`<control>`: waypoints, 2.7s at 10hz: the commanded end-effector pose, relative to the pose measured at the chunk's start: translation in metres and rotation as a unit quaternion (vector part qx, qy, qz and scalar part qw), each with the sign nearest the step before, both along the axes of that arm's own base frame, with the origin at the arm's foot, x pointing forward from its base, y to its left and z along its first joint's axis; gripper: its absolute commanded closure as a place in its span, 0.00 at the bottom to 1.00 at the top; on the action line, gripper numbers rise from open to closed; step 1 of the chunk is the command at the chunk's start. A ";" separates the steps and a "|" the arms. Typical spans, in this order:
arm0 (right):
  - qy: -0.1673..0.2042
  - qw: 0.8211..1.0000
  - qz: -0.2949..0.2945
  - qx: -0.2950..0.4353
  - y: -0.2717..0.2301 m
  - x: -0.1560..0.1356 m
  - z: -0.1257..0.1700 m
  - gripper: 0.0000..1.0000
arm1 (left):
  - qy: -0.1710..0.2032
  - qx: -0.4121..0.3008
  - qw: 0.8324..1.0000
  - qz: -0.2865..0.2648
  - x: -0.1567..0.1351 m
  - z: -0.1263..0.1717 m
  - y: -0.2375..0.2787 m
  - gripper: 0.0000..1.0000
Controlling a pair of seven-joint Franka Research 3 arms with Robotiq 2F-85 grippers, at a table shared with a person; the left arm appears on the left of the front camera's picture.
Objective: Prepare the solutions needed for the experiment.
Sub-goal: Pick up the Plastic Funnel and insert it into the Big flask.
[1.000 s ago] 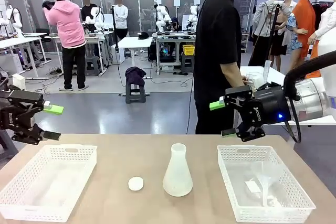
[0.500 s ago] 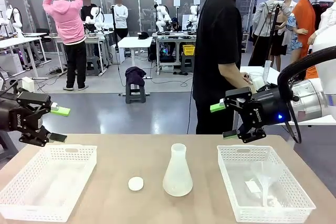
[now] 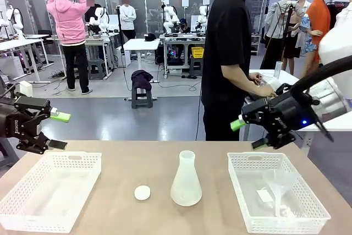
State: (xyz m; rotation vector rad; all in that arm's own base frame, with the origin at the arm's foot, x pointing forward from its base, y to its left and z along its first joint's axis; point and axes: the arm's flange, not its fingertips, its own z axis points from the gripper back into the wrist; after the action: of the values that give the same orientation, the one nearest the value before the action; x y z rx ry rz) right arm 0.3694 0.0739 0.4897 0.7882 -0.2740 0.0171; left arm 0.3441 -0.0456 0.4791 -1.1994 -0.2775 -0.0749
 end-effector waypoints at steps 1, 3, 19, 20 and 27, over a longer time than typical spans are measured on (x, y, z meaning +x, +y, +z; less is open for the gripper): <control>-0.056 0.976 0.040 -0.204 -0.005 0.016 0.027 0.00 | -0.008 -0.013 1.000 -0.003 -0.002 0.001 -0.003 0.00; -0.120 0.917 0.139 -0.354 -0.006 0.031 0.047 0.00 | -0.008 -0.013 1.000 -0.003 -0.002 0.001 -0.003 0.00; -0.234 0.644 0.494 -0.535 -0.012 0.031 0.052 0.00 | -0.008 -0.013 1.000 -0.003 -0.002 0.001 -0.003 0.00; -0.273 0.618 0.523 -0.519 -0.022 0.042 0.051 0.00 | -0.008 -0.013 1.000 -0.003 -0.002 0.001 -0.003 0.00; -0.283 0.597 0.554 -0.507 -0.030 0.051 0.048 0.00 | -0.008 -0.013 1.000 -0.003 -0.002 0.001 -0.003 0.00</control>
State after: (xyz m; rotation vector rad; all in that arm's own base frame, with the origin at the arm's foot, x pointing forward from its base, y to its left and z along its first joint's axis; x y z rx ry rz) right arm 0.4215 0.0426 0.5361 -0.3538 -0.2668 1.5401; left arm 0.3437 -0.0461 0.4793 -1.2007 -0.2747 -0.0743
